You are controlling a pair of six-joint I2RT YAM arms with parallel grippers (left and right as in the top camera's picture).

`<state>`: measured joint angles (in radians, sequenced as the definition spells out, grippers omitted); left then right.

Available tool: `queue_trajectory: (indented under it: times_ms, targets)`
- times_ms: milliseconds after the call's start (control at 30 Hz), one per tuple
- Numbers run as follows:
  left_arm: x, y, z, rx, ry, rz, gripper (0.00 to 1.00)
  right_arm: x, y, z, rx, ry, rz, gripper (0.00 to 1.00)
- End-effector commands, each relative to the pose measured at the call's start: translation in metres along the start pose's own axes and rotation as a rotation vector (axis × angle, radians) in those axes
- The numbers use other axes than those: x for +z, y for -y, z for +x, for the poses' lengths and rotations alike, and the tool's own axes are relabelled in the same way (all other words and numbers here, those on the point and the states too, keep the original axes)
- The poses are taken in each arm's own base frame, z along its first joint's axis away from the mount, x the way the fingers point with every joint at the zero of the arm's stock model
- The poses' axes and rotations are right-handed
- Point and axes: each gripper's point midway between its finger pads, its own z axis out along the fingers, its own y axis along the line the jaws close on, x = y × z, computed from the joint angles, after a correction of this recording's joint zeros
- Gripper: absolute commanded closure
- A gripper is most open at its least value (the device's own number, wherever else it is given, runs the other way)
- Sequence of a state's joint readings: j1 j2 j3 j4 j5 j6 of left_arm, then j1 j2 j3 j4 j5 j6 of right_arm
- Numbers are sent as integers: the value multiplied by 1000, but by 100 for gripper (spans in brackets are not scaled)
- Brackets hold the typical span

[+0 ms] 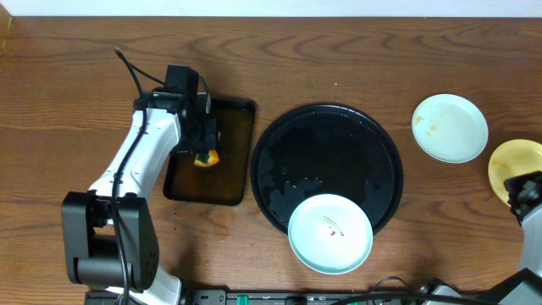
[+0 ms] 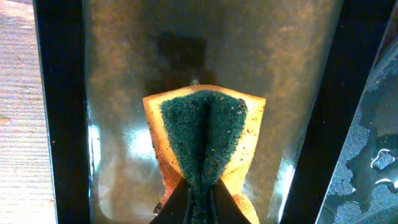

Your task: Clean dirty plates on tray and stack at the side

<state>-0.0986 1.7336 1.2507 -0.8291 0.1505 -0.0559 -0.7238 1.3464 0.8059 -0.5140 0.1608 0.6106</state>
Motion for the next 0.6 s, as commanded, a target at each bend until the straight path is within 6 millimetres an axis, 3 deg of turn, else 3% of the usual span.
queue_trajectory:
  times_ms: [0,167,567]
  targets:
    - [0,-1,1,-11,-1,-2,92,15,23,-2,90,-24,63,44]
    - [0,-1,1,-12,-2,-2,92,34,36,1,146,-62,96,43]
    - [0,-1,1,-12,-2,-2,92,73,40,10,156,-105,123,42]
